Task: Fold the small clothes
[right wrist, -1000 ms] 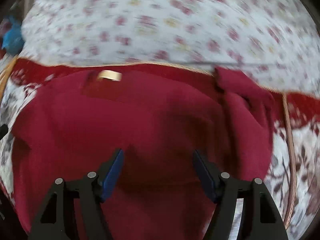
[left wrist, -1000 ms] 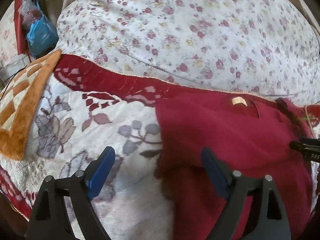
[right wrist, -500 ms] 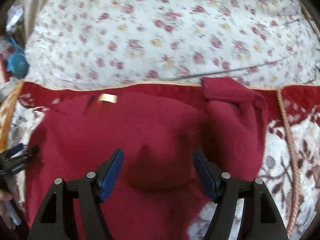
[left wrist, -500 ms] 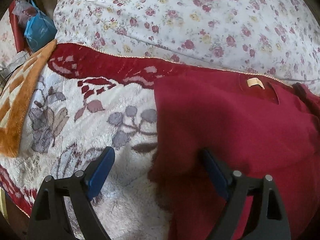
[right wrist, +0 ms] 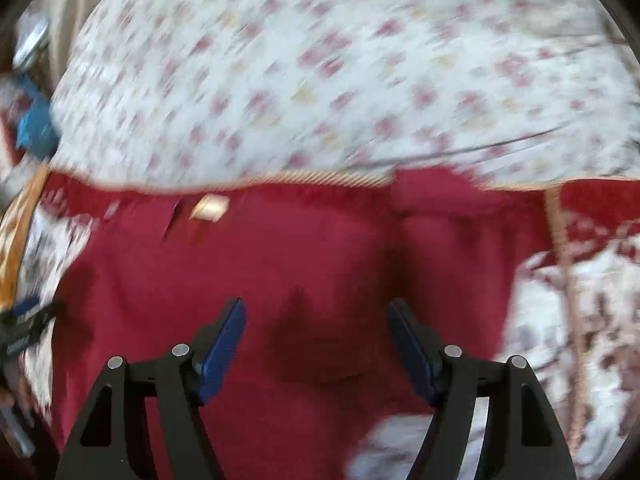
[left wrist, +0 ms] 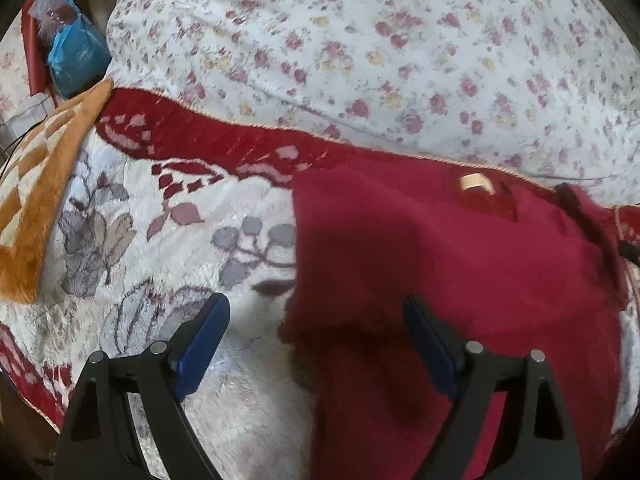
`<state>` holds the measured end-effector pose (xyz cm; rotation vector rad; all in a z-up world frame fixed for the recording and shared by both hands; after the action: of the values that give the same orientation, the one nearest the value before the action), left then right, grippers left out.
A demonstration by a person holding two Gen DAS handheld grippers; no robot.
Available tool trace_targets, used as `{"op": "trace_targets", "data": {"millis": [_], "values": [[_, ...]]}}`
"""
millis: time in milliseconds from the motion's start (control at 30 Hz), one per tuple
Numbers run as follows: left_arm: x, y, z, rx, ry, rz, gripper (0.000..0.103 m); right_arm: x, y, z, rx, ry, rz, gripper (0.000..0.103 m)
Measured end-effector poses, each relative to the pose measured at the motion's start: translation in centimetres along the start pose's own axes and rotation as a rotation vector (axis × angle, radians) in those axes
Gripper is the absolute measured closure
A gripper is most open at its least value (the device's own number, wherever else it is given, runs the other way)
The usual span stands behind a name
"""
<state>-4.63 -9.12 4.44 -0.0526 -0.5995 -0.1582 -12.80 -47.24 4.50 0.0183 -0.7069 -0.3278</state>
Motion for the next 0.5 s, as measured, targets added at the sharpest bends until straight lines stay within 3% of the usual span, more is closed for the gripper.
{"op": "trace_targets", "data": {"millis": [167,267,333,500], "values": [[1.4,-2.3,0.1,-0.127,0.04,0.019,0.012,0.3,-6.0,0.4,-0.127,0.007,-0.168,0.021],[1.6,-4.2,-1.1,-0.107,0.028,-0.01,0.012,0.6,-7.2,0.1,-0.069,0.002,-0.252,0.021],[1.0,-5.0,-2.4,-0.056,0.003,-0.047,0.012,1.2,-7.3,-0.3,-0.008,-0.01,-0.289,0.021],[0.2,-4.5,-4.6,-0.008,0.035,-0.084,0.012,3.3,-8.2,-2.9,0.098,-0.031,-0.382,0.021]]}}
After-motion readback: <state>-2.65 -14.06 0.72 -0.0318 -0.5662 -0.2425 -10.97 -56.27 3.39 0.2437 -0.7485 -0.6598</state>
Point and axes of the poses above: each gripper's, at about its wrist camera, not at the fingertips, and z roughly against the way its jaws point, y to its left, x to its top, the point moved 2 cm from there along -z, roughly the way its jaws point, and after that the axes turned 2 degrees about z, right-handed, at the moved point
